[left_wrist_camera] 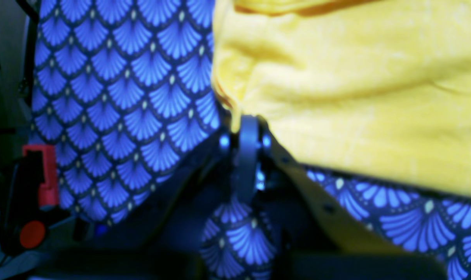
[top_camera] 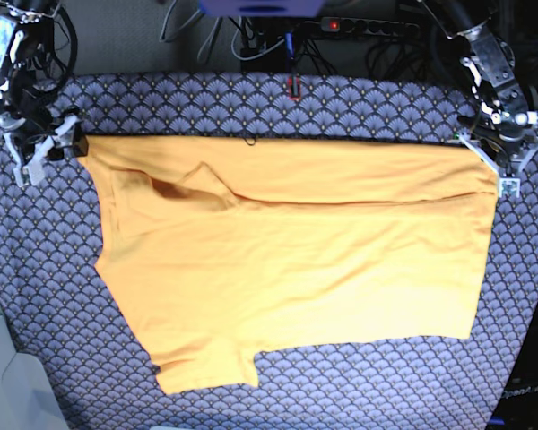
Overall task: Fold the T-shirt properly
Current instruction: 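Hold the edge corners and smooth the shirt taut with both grippers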
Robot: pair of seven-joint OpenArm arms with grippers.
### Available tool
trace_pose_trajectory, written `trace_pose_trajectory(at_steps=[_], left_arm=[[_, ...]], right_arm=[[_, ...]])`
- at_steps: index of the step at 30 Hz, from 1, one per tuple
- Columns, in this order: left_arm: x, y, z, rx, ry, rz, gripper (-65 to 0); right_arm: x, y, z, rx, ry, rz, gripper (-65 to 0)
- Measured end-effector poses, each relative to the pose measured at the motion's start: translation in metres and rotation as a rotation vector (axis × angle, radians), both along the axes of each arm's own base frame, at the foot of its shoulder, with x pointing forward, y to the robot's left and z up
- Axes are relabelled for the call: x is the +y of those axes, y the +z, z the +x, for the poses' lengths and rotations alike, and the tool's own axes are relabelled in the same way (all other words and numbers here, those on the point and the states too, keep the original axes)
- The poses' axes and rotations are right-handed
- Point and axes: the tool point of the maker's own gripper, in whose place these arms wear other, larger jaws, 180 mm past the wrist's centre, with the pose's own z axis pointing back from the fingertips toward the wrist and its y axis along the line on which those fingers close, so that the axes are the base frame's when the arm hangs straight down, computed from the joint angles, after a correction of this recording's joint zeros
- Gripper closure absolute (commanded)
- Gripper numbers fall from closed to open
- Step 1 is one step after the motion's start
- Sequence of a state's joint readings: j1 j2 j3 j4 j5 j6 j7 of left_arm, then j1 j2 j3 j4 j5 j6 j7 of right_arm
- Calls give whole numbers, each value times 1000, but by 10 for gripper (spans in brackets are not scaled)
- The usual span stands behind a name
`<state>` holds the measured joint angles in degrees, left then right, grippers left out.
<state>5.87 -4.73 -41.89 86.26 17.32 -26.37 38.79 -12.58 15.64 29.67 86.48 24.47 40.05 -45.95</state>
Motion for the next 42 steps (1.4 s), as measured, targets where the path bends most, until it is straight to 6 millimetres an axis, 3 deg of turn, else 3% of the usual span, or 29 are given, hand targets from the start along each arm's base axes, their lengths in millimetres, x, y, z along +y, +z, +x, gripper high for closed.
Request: trace_pose_trajectory(at_steps=[11, 13, 17, 20, 26, 31, 35, 42], left_arm=[[0, 0, 0, -1, 0, 0, 0], [0, 0, 0, 1, 0, 0, 0], [0, 0, 0, 0, 0, 0, 0], [0, 0, 0, 0, 0, 0, 0], [0, 0, 0, 0, 0, 0, 0], [0, 1, 1, -3, 0, 1, 0], [1, 1, 0, -2, 3, 2, 0], [1, 0, -2, 5, 4, 3, 0]], right_arm=[[1, -14, 7, -17, -51, 86, -315], [1, -14, 6, -17, -50, 84, -269], [4, -16, 3, -10, -55, 91, -75], [8, -18, 3, -8, -51, 101, -2], [19, -18, 1, -7, -8, 85, 0], [34, -15, -16, 19, 31, 71, 0], [23, -5, -28, 28, 28, 11, 0], [19, 1, -30, 20, 30, -8, 0]])
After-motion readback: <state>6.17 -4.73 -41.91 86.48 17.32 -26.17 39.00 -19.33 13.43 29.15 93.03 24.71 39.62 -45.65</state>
